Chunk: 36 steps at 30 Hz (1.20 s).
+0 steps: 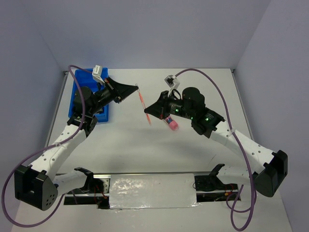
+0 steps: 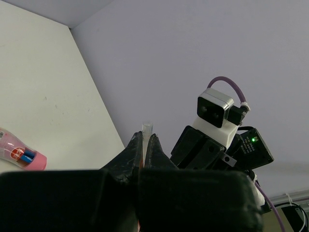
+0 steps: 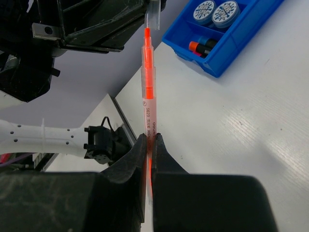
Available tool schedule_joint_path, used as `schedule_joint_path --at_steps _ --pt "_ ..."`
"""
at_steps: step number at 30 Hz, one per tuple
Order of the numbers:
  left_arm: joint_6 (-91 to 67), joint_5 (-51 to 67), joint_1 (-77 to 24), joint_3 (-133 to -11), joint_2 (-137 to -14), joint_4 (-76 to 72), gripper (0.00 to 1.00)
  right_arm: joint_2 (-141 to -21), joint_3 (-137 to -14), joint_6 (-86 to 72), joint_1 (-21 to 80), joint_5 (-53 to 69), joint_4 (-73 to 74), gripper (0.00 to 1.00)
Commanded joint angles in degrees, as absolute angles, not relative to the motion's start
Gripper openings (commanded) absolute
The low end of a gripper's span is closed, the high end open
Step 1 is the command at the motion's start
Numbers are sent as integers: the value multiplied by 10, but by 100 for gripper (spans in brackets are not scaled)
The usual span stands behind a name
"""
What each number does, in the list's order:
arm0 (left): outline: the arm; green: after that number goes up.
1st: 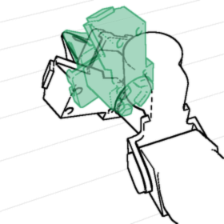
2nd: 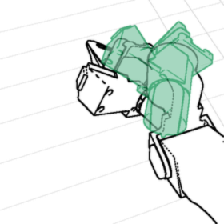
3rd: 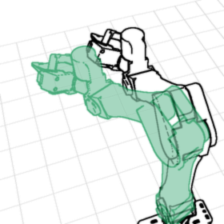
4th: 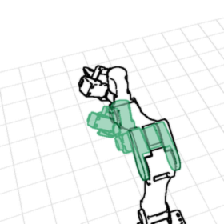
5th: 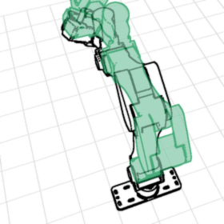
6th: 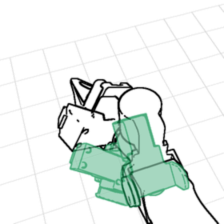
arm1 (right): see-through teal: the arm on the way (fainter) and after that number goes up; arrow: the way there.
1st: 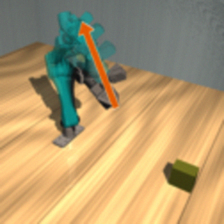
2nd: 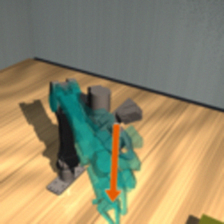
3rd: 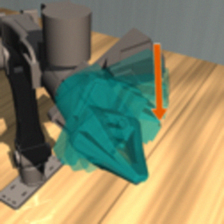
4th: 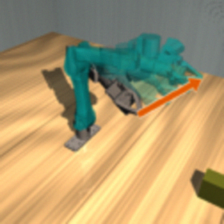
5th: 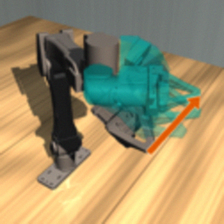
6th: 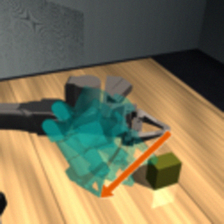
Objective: Sort the stationery into containers
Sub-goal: Close the pen cap on the pen.
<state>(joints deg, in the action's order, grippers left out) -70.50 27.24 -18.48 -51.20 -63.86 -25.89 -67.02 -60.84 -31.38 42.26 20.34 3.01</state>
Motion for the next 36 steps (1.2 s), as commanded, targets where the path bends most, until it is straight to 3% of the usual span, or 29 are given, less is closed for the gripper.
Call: schedule_joint_path --at_steps 1,36 --pt "-697 274 -183 -509 -621 -304 0 -674 -642 -302 428 200 14 0" --pt "-623 321 -213 -533 -629 -265 0 -718 -731 -279 407 177 29 0"
